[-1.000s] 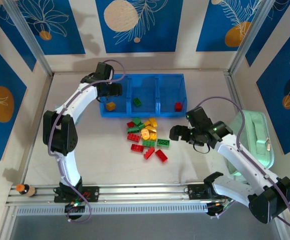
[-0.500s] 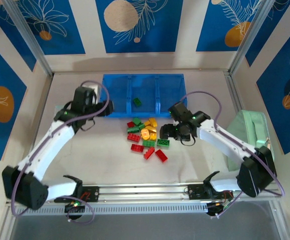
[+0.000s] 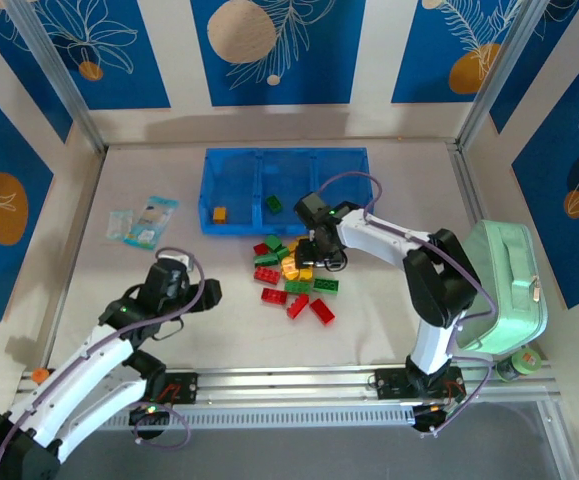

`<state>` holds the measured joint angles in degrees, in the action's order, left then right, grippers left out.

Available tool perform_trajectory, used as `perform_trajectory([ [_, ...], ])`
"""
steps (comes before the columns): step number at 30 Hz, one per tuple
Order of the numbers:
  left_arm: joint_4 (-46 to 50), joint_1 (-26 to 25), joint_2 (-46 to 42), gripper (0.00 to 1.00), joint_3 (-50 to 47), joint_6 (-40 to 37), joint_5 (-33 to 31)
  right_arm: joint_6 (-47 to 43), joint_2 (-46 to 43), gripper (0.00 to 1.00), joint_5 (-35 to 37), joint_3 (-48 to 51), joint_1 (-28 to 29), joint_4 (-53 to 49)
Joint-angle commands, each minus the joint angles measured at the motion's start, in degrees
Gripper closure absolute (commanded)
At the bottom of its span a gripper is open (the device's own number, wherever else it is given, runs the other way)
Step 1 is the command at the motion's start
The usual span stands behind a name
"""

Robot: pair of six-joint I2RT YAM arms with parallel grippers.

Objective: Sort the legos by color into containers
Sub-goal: Pick up the lego from the center of the table.

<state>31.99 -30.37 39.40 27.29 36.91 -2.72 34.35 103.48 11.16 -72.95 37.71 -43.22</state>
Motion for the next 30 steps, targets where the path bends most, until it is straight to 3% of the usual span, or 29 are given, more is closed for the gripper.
perform_trajectory([
  [1,2.24,-1.31,-2.06,0.27,-1.25,3.15,-1.4,0.35,1.81,0.44,0.25,-2.3,0.86,-0.7],
  [15,1.85,-1.61,-1.22,0.27,-1.87,2.7,-2.19,2.48,5.64,0.53,2.29,-0.67,1.42,0.43],
  [20,1.76,-1.71,-1.25,0.27,-1.98,2.54,-2.46,2.67,4.01,0.64,3.07,-1.06,2.2,-0.6],
  [26,1.61,-1.84,-0.77,0.27,-2.62,2.01,-2.77,2.95,-2.62,0.67,9.22,-7.53,5.58,-7.1],
  [30,0.71,-2.43,0.6,0.27,-3.73,1.97,-1.59,0.91,-3.12,0.67,10.09,-17.02,6.31,-10.05],
])
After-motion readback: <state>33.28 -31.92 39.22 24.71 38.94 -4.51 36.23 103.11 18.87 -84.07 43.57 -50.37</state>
